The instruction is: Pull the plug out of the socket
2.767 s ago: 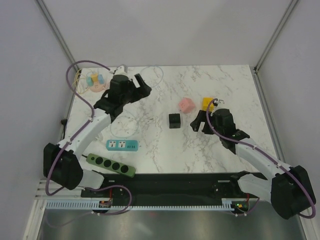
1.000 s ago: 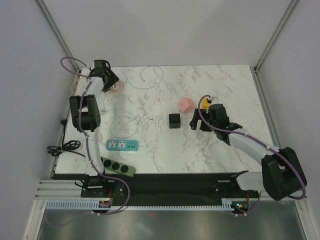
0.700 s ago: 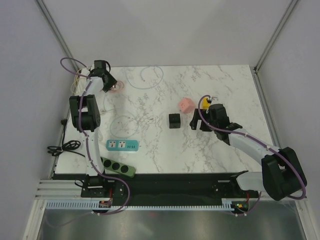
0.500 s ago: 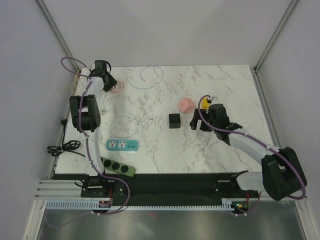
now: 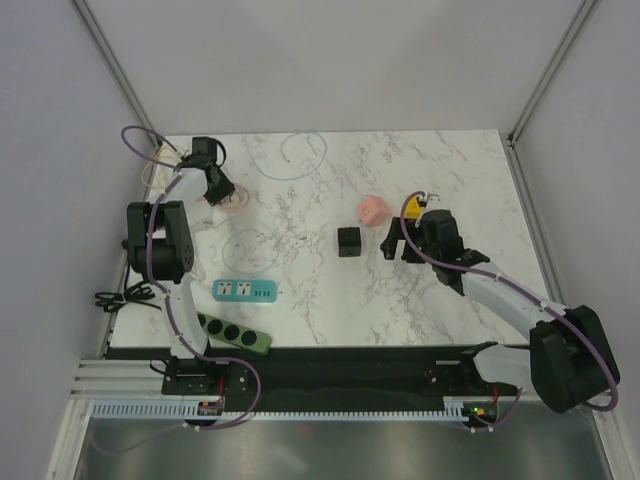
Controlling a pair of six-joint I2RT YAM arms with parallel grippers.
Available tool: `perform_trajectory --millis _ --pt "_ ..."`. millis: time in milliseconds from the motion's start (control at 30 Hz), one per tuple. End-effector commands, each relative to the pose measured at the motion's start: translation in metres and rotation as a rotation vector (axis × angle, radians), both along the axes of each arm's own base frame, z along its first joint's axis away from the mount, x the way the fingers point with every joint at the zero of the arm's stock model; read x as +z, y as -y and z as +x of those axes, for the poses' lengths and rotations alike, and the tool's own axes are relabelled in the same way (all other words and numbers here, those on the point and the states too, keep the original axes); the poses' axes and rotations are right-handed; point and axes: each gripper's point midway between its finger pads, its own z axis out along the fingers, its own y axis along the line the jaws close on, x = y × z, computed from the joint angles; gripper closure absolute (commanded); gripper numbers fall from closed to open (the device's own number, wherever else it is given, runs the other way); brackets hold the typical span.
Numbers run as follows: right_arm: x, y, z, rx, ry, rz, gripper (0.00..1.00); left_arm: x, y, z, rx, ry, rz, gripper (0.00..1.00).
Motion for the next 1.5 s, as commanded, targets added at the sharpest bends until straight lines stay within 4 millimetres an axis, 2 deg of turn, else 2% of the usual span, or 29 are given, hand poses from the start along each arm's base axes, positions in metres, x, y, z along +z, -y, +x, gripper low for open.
perform_trajectory --millis 0,67,100,133,200,267,333,500,600,633,700,767,800,867,900,967,1000,1133,1167,1233,1267,1467 --pt "0.013 0.001 0.003 0.003 0.058 0.010 0.02 -0.003 0.013 -0.047 -0.056 -0.101 0.047 0.63" --pt "0.013 0.002 0.001 0.005 0.061 0.011 0.02 -0.005 0.023 -0.066 -0.071 -0.122 0.039 0.63" --pt "0.015 0.002 0.001 0.003 0.065 0.013 0.02 -0.016 0.028 -0.083 -0.080 -0.159 0.036 0.63" --pt "0.014 0.002 0.001 0.004 0.065 0.013 0.02 -0.007 0.032 -0.086 -0.080 -0.130 0.028 0.63" --pt "0.014 0.002 0.000 0.003 0.066 0.015 0.02 -0.015 0.044 -0.106 -0.102 -0.159 0.019 0.63" --pt "0.013 0.002 0.001 0.002 0.064 0.013 0.02 -0.004 0.053 -0.114 -0.116 -0.130 0.007 0.63" --pt "0.010 -0.003 -0.002 0.026 0.048 0.031 0.02 -0.003 0.066 -0.125 -0.151 -0.132 -0.003 0.63" --pt "-0.001 -0.008 -0.008 0.057 0.006 0.041 0.02 0.041 0.082 -0.134 -0.201 -0.022 -0.073 0.57" --pt "0.001 -0.015 -0.006 0.086 0.025 0.062 0.02 0.067 0.085 -0.135 -0.237 0.045 -0.082 0.42" --pt "0.003 -0.017 -0.005 0.103 0.030 0.070 0.02 0.073 0.082 -0.135 -0.237 0.059 -0.070 0.32" --pt "0.003 -0.019 -0.006 0.115 0.032 0.075 0.02 0.092 0.070 -0.131 -0.211 0.112 -0.067 0.27" --pt "0.002 -0.021 -0.006 0.125 0.030 0.073 0.02 0.103 0.061 -0.127 -0.191 0.140 -0.084 0.25" --pt "0.002 -0.021 -0.006 0.127 0.030 0.073 0.02 0.109 0.048 -0.122 -0.154 0.158 -0.093 0.25" --pt "-0.001 -0.022 -0.005 0.131 0.019 0.072 0.02 0.112 0.040 -0.116 -0.134 0.163 -0.131 0.26" --pt "0.000 -0.023 -0.004 0.135 0.018 0.074 0.02 0.115 0.023 -0.111 -0.089 0.174 -0.147 0.26" --pt "-0.002 -0.026 -0.004 0.146 0.009 0.078 0.02 0.107 0.014 -0.106 -0.041 0.158 -0.205 0.22" --pt "-0.001 -0.026 -0.002 0.146 0.009 0.080 0.02 0.105 0.001 -0.103 0.000 0.165 -0.228 0.20" --pt "0.003 -0.035 -0.002 0.181 0.008 0.105 0.02 0.098 -0.012 -0.080 0.037 0.224 -0.264 0.19" --pt "0.003 -0.035 -0.001 0.181 0.006 0.107 0.02 0.087 -0.015 -0.078 0.049 0.200 -0.269 0.19" --pt "0.004 -0.036 -0.002 0.188 0.007 0.106 0.02 0.081 -0.021 -0.072 0.058 0.189 -0.270 0.23" --pt "0.006 -0.035 -0.002 0.186 0.011 0.107 0.02 0.070 -0.027 -0.070 0.072 0.165 -0.269 0.24" --pt "0.002 -0.030 -0.007 0.180 0.005 0.083 0.02 0.048 -0.065 -0.070 0.113 0.120 -0.166 0.33"
